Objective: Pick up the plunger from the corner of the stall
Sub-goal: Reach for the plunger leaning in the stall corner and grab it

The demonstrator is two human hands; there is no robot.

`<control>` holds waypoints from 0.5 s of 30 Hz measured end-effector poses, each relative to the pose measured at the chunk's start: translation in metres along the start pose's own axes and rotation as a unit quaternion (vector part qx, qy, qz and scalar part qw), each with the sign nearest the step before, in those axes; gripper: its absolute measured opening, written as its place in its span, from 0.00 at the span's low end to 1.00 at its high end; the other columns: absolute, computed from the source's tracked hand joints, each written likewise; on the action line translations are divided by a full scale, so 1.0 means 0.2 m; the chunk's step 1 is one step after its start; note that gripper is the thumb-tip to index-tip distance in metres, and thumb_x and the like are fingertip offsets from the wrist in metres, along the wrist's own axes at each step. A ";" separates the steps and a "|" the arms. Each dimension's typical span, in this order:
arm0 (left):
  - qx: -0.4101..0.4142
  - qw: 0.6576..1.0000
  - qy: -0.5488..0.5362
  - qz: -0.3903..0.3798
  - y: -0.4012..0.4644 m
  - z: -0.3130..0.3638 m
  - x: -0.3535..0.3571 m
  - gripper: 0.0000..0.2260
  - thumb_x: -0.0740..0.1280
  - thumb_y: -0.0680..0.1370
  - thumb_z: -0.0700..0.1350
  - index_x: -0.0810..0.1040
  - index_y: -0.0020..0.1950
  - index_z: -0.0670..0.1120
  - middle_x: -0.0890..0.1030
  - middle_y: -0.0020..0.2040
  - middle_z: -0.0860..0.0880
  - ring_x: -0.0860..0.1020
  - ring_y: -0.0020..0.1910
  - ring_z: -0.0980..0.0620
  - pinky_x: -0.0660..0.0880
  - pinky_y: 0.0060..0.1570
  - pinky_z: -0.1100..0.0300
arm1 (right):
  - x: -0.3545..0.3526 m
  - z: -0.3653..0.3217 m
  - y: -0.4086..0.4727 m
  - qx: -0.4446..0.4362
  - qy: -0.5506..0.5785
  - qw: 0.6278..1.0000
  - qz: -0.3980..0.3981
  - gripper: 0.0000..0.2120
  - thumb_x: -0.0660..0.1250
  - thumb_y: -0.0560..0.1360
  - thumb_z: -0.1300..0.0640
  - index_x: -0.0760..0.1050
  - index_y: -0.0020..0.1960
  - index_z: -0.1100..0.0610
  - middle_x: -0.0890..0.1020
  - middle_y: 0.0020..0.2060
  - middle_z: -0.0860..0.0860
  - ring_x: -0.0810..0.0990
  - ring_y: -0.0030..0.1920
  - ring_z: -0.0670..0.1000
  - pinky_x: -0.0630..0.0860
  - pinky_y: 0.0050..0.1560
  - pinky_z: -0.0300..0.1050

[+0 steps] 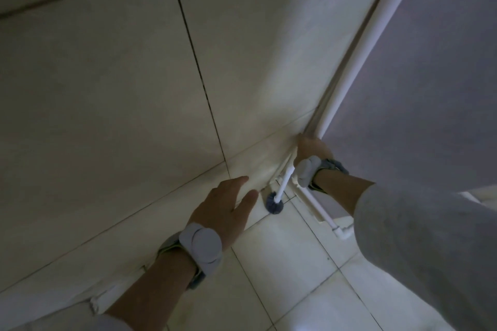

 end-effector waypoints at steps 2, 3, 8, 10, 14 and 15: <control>-0.002 1.000 -0.015 0.006 0.00 -0.02 0.01 0.24 0.52 0.78 0.62 0.61 0.74 0.57 0.65 0.74 0.56 0.67 0.68 0.54 0.66 0.67 0.54 | 0.00 0.02 -0.03 -0.002 0.000 1.000 0.001 0.09 0.61 0.77 0.63 0.75 0.56 0.63 0.82 0.51 0.59 0.82 0.47 0.57 0.77 0.42 0.46; 0.000 1.000 -0.015 0.007 0.00 -0.02 0.02 0.24 0.52 0.78 0.63 0.62 0.73 0.57 0.66 0.74 0.56 0.68 0.68 0.54 0.66 0.66 0.55 | 0.00 0.03 -0.05 -0.003 -0.006 1.000 0.003 0.09 0.63 0.77 0.62 0.76 0.55 0.62 0.82 0.50 0.58 0.81 0.44 0.56 0.76 0.40 0.44; -0.003 1.000 -0.014 -0.003 -0.03 -0.04 0.07 0.23 0.52 0.78 0.62 0.63 0.72 0.58 0.67 0.73 0.57 0.68 0.68 0.55 0.65 0.64 0.58 | 0.07 0.07 -0.16 -0.049 -0.014 0.998 -0.024 0.14 0.66 0.74 0.59 0.73 0.59 0.59 0.72 0.59 0.57 0.80 0.49 0.59 0.79 0.49 0.51; -0.001 1.000 -0.011 -0.009 -0.04 -0.05 0.08 0.23 0.53 0.78 0.62 0.63 0.72 0.58 0.67 0.72 0.57 0.68 0.68 0.54 0.66 0.65 0.57 | 0.11 0.07 -0.19 -0.069 0.026 0.996 -0.041 0.14 0.64 0.75 0.60 0.70 0.60 0.59 0.74 0.59 0.57 0.80 0.51 0.60 0.78 0.48 0.48; 0.005 1.000 0.012 -0.028 -0.06 -0.04 0.09 0.23 0.52 0.79 0.61 0.63 0.73 0.57 0.67 0.73 0.56 0.68 0.69 0.53 0.67 0.67 0.54 | 0.16 0.09 -0.28 -0.038 0.106 0.991 -0.070 0.09 0.60 0.76 0.63 0.68 0.56 0.58 0.78 0.44 0.56 0.75 0.36 0.55 0.68 0.34 0.41; 0.007 1.000 0.010 -0.027 -0.06 -0.04 0.09 0.23 0.52 0.79 0.61 0.63 0.73 0.57 0.67 0.73 0.55 0.68 0.69 0.53 0.66 0.67 0.54 | 0.17 0.09 -0.29 -0.025 0.123 0.990 -0.066 0.06 0.61 0.76 0.63 0.67 0.52 0.57 0.76 0.41 0.55 0.72 0.33 0.53 0.66 0.30 0.41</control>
Point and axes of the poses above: each hand's wrist, its own y-axis towards the middle knuckle, its own x-axis out of the palm, z = x × y, the point moved 1 cm from there along y, towards the middle knuckle
